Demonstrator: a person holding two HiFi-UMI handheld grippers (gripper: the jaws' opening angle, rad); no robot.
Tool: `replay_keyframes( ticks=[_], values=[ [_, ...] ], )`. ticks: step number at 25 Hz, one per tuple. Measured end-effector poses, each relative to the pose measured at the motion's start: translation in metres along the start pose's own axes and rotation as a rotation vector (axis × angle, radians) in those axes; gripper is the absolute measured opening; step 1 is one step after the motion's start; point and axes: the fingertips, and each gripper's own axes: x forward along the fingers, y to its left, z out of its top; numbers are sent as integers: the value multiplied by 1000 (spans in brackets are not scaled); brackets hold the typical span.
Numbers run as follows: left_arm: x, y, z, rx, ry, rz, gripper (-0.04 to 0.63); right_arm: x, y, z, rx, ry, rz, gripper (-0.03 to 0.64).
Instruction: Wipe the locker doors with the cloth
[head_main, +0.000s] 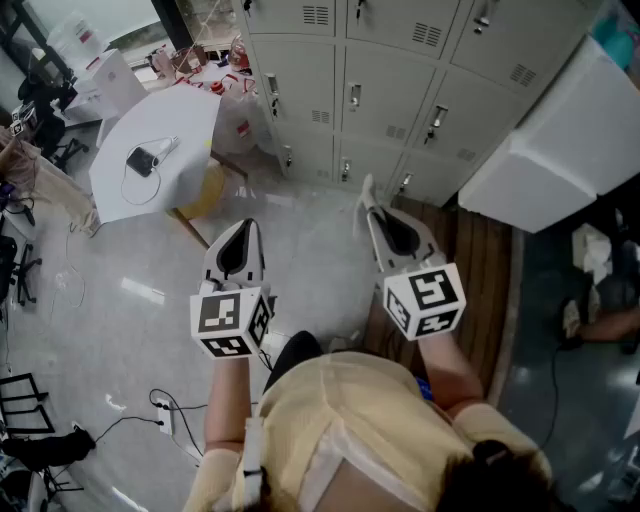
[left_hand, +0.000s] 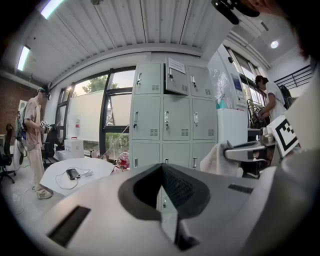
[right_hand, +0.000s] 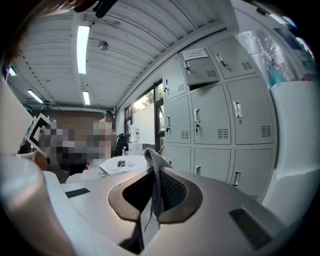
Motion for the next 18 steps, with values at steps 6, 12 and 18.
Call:
replay_keyframes(
  ticks=[6,12,18],
  values=[
    [8,7,-7,-29,23,-29,2,14,-1,-12,33,40,-25,18],
    [31,37,-19,-39,35,-21,2,43,16,-19,6,53,-6,18],
    [65,80,-14,0,39,-58,2,93,24,-10,31,59,-78,18]
  ],
)
